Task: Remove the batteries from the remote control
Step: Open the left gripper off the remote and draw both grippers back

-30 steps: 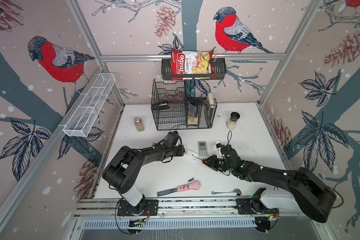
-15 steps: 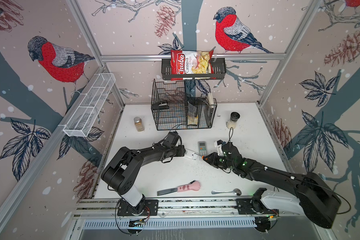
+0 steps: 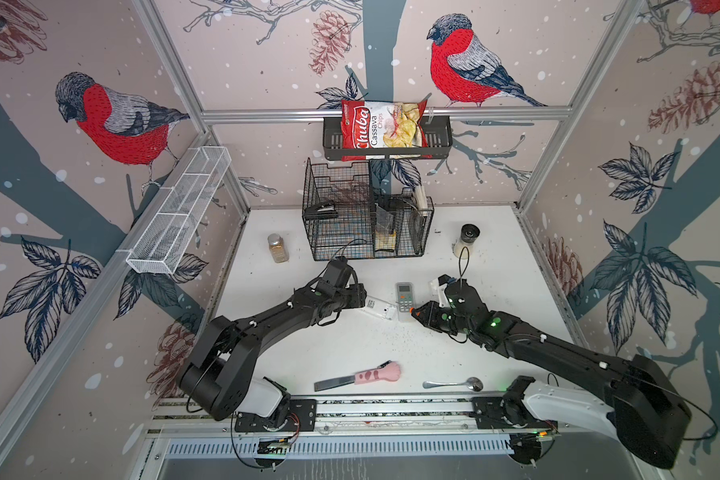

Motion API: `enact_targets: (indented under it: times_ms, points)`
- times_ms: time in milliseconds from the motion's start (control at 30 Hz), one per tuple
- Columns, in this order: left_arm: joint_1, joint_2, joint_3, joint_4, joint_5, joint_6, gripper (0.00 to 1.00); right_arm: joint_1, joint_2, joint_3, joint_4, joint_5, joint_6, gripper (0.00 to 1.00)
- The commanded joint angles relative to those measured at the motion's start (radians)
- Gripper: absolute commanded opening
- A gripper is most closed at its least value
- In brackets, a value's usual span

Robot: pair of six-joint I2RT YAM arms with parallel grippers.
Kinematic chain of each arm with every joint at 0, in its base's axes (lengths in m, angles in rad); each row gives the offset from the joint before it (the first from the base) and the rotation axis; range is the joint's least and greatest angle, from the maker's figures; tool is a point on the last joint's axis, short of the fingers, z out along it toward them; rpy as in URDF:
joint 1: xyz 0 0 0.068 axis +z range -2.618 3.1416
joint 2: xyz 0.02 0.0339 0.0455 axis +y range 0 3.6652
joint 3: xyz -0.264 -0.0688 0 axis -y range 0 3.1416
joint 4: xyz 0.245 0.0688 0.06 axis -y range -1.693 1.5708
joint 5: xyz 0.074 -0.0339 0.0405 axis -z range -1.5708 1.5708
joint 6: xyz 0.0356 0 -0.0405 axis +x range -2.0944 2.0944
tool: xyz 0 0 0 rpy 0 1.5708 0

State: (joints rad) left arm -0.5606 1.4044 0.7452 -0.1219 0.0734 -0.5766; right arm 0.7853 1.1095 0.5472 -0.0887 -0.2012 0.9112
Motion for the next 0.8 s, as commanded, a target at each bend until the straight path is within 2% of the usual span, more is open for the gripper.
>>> enact_targets:
  times_ms: [0, 500, 767]
  points:
    - [-0.010, -0.044, -0.026, -0.022, -0.010, -0.041, 0.68, 0.025, -0.019, 0.007, -0.089, 0.029, -0.017, 0.01]
    - [-0.034, -0.117, -0.065, -0.044, -0.033, -0.076, 0.67, 0.072, 0.037, -0.006, -0.063, 0.060, 0.006, 0.01]
    - [-0.034, -0.104, -0.075, -0.030, -0.034, -0.076, 0.67, 0.070, 0.112, 0.010, 0.033, 0.037, 0.008, 0.01]
